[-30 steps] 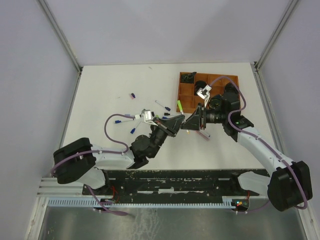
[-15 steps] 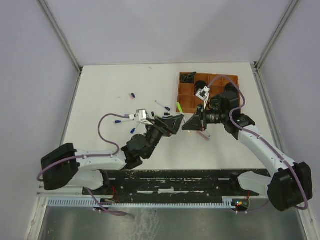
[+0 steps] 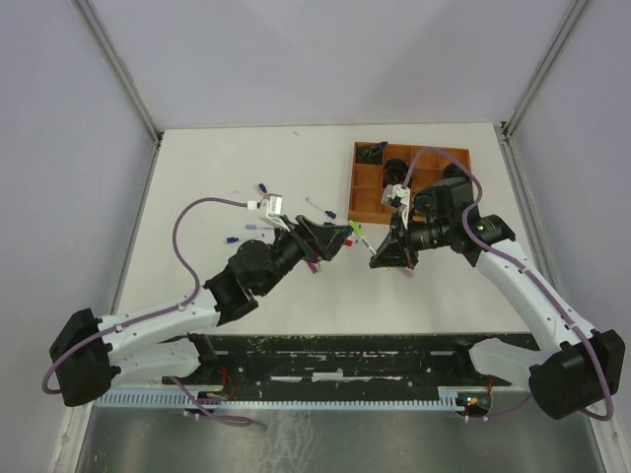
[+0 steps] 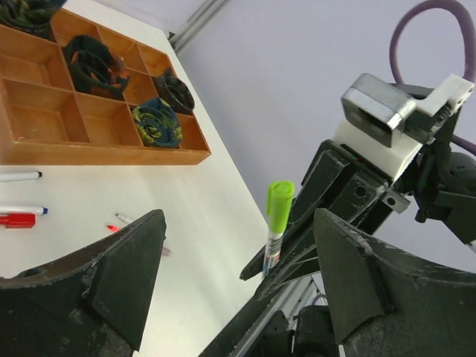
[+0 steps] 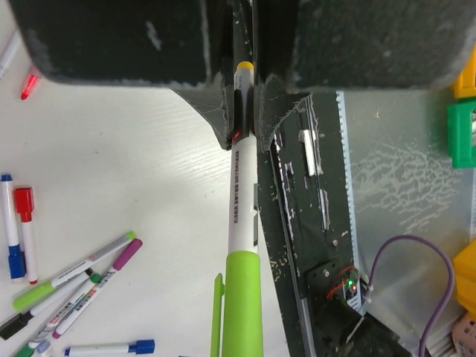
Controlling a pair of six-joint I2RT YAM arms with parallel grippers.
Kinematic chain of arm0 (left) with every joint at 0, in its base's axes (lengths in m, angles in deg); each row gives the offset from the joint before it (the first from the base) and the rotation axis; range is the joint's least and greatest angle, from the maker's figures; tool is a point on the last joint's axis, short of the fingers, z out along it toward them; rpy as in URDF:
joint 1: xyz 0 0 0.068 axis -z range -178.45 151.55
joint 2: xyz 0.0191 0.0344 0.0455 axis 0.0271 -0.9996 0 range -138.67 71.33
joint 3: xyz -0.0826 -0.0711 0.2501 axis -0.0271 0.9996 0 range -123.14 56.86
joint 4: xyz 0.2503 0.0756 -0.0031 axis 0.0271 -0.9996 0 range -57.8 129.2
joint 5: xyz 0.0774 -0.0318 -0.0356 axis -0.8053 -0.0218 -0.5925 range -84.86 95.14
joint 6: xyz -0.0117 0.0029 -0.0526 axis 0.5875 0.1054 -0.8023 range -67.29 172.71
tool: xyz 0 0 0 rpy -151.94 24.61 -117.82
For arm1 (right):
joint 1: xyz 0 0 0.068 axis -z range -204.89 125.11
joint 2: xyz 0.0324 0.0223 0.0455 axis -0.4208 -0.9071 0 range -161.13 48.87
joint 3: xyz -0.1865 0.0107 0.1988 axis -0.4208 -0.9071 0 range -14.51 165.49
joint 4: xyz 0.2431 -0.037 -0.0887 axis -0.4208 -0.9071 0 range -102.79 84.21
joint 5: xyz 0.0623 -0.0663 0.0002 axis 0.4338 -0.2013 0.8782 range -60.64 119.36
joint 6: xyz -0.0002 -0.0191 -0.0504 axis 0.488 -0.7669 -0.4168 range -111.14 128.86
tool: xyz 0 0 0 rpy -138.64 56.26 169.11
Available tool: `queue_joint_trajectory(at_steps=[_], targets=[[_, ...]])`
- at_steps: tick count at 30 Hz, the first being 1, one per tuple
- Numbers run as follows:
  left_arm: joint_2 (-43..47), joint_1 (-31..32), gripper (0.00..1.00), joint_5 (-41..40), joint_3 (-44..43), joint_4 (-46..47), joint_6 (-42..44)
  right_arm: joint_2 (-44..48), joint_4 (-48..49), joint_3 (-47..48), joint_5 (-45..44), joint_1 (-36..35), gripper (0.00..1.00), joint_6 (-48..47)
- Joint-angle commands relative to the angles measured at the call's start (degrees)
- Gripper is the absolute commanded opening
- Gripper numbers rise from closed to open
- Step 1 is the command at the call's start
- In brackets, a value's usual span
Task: Open the pen caps
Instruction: Open the pen cap from the pen.
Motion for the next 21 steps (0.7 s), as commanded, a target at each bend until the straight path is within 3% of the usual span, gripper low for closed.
queue_joint_trajectory(at_steps=[1,14,15,19,21], targets=[[-2.08,-0.17,0.84,6.12,-4.66,-0.88,1.54,-0.80,-5.82,2.99,0.01,-0.77,0.02,-6.65],[-10.04,-0.60,0.46,11.20,-8.38,2.56,-1.27,-1.85,-7.08,3.52,-1.26,-2.00,0.02,-7.71],[-10.24,-0.64,0.41,11.23,-8.23,2.91,-1.46,-1.96,-7.02,3.58,-1.24,-2.00,0.02,-7.64],[-10.57,-0.64,0.05,11.37,-7.94,3.42,-1.93,-2.32,-7.18,3.67,-1.31,-2.05,0.01,-7.45],[-10.67,-0.74,0.03,11.33,-7.93,3.55,-1.89,-2.48,-7.15,3.73,-1.26,-2.05,0.02,-7.37]])
